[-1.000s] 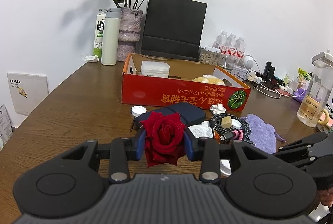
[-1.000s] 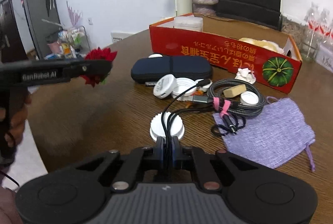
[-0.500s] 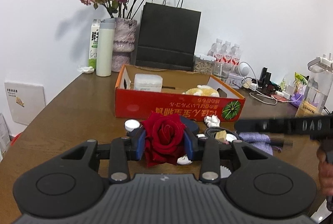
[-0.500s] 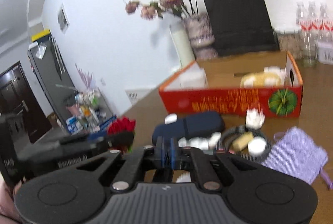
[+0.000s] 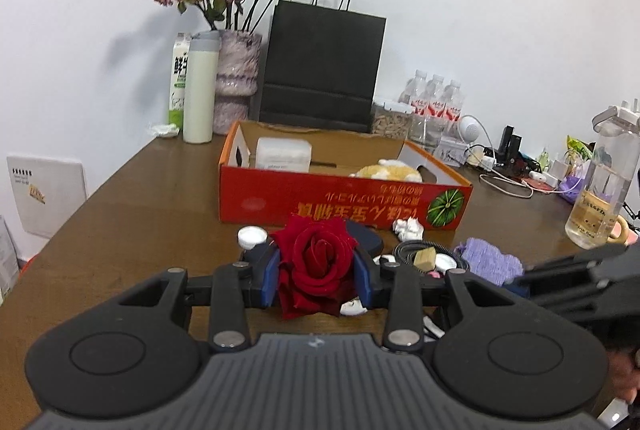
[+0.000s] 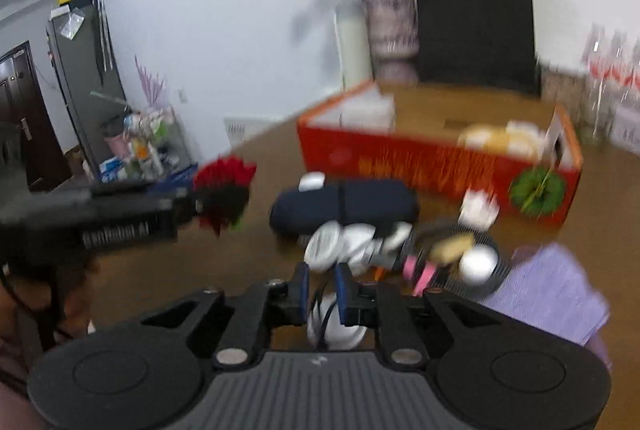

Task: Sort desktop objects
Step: 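Carry rose with left gripper while right gripper carries cable toward the box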

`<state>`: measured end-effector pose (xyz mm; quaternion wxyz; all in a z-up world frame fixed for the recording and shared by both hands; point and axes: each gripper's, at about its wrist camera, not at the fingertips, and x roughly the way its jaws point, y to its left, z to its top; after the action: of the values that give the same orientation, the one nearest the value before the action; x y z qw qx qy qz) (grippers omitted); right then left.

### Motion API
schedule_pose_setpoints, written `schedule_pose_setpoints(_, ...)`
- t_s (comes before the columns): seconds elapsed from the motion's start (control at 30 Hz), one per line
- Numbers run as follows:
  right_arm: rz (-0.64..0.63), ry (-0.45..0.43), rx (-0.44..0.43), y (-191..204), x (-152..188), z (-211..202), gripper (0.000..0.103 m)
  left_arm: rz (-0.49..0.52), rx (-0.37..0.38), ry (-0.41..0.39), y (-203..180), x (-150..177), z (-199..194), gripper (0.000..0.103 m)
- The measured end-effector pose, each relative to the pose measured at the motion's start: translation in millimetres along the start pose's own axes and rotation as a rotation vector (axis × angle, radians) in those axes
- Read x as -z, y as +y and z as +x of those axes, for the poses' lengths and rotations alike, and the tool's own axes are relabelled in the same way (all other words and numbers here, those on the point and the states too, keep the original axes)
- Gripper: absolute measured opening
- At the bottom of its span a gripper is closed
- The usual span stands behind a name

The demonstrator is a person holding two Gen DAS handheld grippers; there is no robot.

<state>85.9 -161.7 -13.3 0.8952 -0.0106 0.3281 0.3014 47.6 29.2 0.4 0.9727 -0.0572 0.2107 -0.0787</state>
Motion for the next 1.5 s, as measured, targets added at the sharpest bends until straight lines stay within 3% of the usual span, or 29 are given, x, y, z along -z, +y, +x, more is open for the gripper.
schedule_pose_setpoints(0.07, -0.014, 0.014, 0.022, 5, 8, 6, 0.026, -0.003, -0.001, 0.006, 2, 2, -1, 0.038)
schedule_pose_setpoints(0.2, -0.052, 0.035, 0.055, 14, 10, 16, 0.028, -0.005, -0.008, 0.013, 6, 5, -4, 0.038)
schedule_pose_setpoints(0.23, -0.067, 0.035, 0.068, 15, 10, 18, 0.026, -0.007, -0.009, 0.015, 7, 5, -4, 0.038)
schedule_pose_setpoints(0.3, -0.106, 0.035, 0.099, 19, 10, 20, 0.006, -0.011, -0.011, 0.016, 9, 6, -4, 0.038)
schedule_pose_setpoints(0.43, -0.092, 0.026, 0.07, 16, 8, 15, 0.003, -0.014, -0.008, 0.015, 10, 7, -4, 0.038)
schedule_pose_setpoints(0.6, 0.01, -0.077, 0.0, 3, -3, -6, 0.002, -0.012, -0.005, 0.004, 9, 5, -5, 0.038)
schedule_pose_setpoints(0.93, 0.092, -0.278, -0.065, -12, -42, -35, 0.002, 0.025, 0.014, -0.066, -5, -20, -7, 0.038)
schedule_pose_setpoints(1.27, 0.076, -0.45, -0.001, -38, -99, -45, 0.002, 0.068, 0.039, -0.18, -23, -70, 12, 0.038)
schedule_pose_setpoints(1.5, 0.073, -0.504, 0.064, -67, -136, -24, 0.002, 0.078, 0.054, -0.207, -36, -108, 60, 0.038)
